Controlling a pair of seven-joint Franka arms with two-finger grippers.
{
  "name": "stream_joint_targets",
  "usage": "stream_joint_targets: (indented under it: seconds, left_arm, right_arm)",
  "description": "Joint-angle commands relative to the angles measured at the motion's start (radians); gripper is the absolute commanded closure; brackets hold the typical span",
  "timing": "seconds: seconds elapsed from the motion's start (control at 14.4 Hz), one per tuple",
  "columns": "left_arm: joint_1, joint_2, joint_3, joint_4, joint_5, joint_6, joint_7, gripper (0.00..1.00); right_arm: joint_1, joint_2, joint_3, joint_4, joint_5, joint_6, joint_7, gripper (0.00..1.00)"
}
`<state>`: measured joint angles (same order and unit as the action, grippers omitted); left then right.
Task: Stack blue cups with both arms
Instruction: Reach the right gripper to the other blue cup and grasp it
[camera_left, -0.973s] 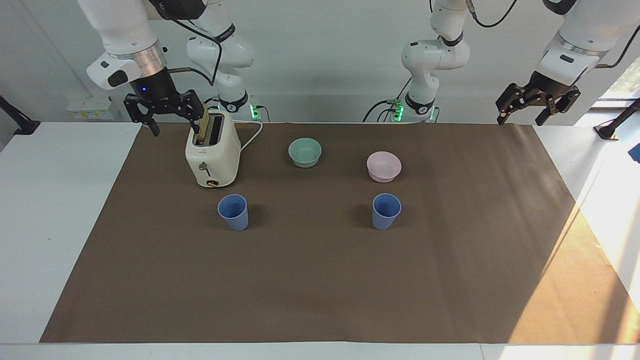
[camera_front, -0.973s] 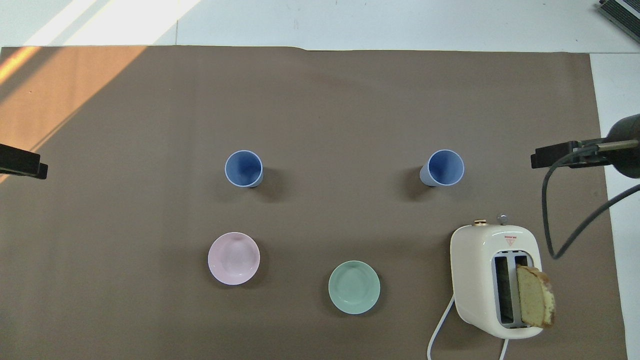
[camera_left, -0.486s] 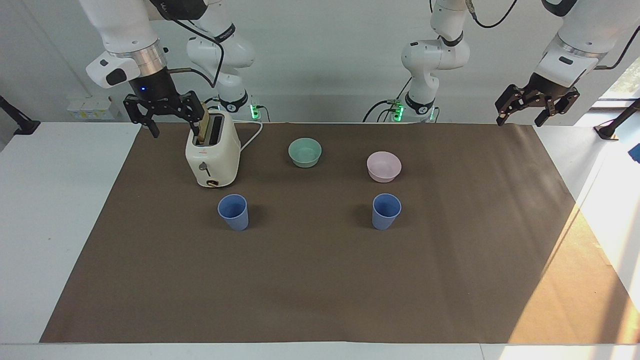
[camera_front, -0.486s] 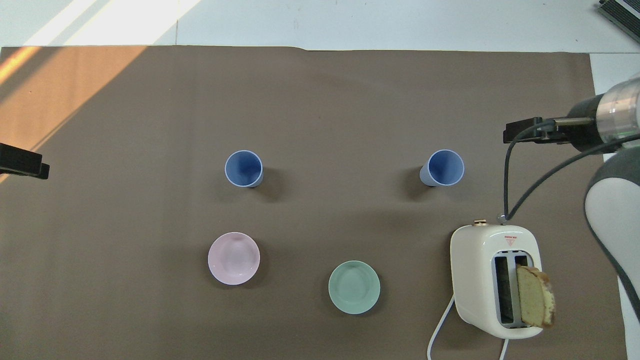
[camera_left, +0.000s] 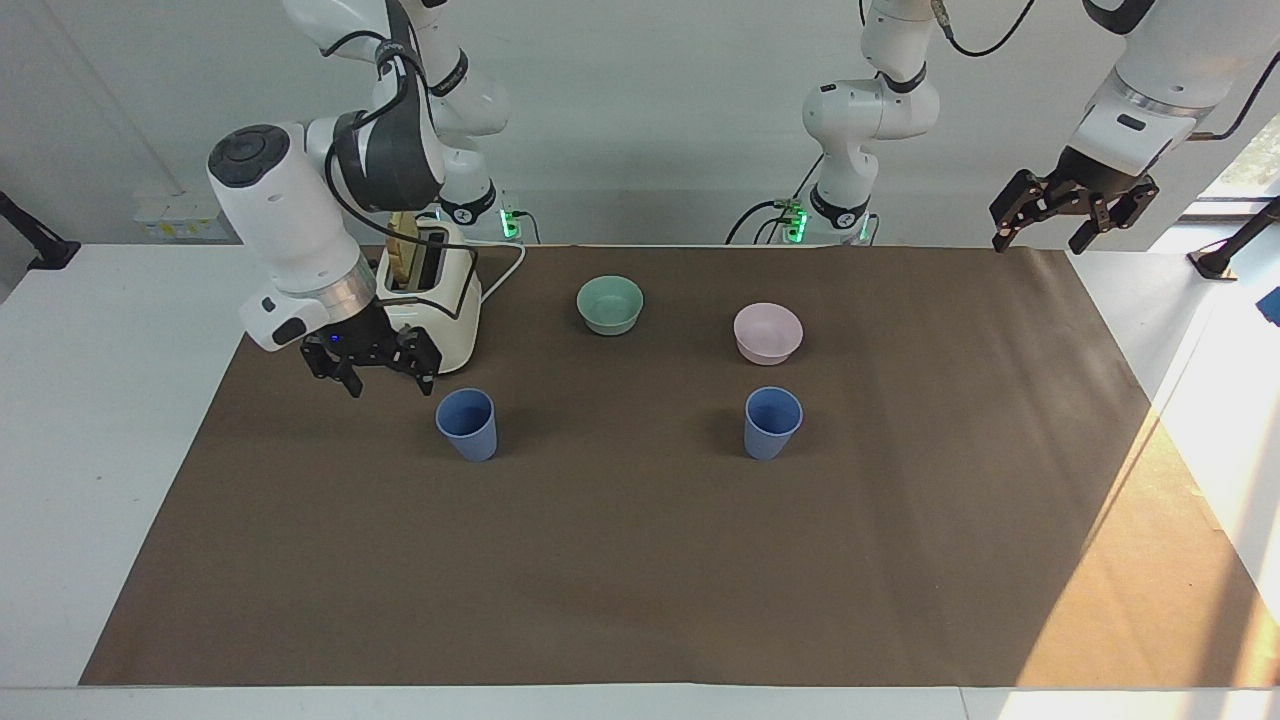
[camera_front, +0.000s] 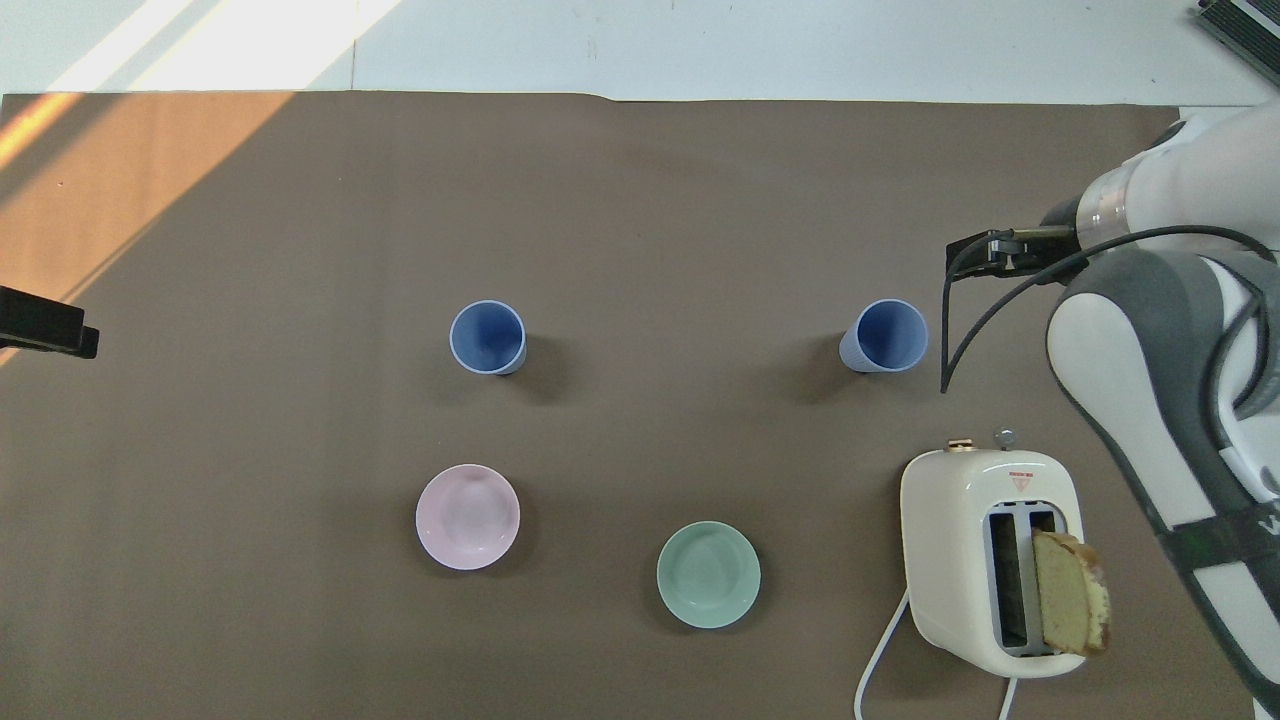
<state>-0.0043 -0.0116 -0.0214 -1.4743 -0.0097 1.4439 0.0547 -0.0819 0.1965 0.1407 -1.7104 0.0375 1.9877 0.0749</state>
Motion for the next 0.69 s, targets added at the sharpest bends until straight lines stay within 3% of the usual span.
stream_joint_targets:
  seconds: [0.0,0.63]
  left_arm:
    - [0.015,-0.011,-0.009,-0.015,0.01,0.003,0.013,0.0]
    - [0.015,-0.01,-0.009,-0.015,0.01,0.003,0.013,0.0]
  right_arm:
    - [-0.007,0.0,0.005,-0.069,0.01,0.059,0.014,0.0]
    - [0.016,0.05,0.005,-0.159,0.012,0.125,0.016,0.0]
